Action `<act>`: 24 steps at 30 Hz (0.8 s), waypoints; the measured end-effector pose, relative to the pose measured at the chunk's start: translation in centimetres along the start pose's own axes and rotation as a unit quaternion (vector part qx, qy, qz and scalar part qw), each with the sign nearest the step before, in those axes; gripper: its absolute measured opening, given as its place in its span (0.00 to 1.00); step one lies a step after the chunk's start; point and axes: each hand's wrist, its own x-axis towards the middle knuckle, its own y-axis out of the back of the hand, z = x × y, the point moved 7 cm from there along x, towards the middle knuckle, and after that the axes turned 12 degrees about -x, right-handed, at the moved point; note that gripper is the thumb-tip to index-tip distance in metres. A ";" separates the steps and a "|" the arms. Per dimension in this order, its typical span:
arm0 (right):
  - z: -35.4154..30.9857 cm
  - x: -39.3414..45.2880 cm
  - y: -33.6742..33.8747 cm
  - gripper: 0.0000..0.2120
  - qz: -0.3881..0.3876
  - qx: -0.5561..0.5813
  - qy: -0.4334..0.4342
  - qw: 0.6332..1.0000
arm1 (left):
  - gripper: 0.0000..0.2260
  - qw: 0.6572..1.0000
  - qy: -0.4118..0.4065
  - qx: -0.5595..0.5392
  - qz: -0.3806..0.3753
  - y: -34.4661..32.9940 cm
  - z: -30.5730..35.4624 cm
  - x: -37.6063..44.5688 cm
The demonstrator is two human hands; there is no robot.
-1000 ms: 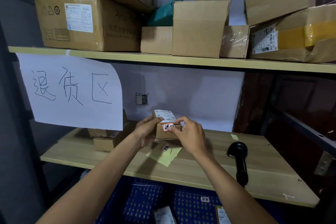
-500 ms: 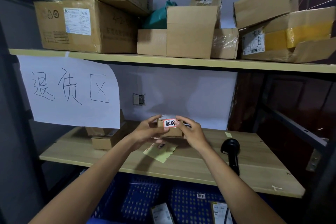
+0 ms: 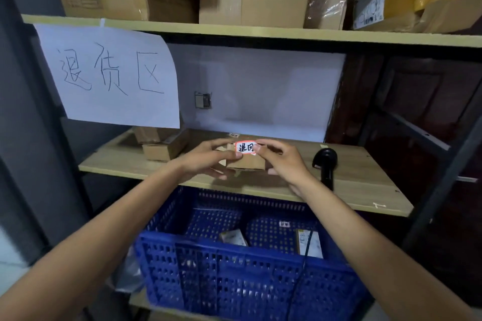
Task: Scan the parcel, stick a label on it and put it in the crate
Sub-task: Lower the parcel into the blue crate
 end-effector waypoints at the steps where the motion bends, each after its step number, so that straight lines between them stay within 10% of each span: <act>1: 0.2 -1.0 -0.2 0.14 -0.012 0.012 -0.013 1.000 | 0.21 1.000 0.012 -0.005 -0.005 -0.2 -0.5 -0.9; 14: 9.0 -4.3 -6.2 0.14 -0.141 -0.007 -0.197 0.970 | 0.26 0.975 0.186 0.111 -0.046 -0.3 -10.3 -2.7; 18: 11.5 -3.4 -7.2 0.24 -0.203 -0.225 -0.148 0.941 | 0.35 0.934 0.155 0.320 -0.039 -0.7 -12.3 -0.3; 24: 3.3 -5.9 -1.3 0.15 -0.229 -0.286 -0.017 0.930 | 0.28 0.947 0.069 0.278 -0.149 -0.1 -8.2 -3.1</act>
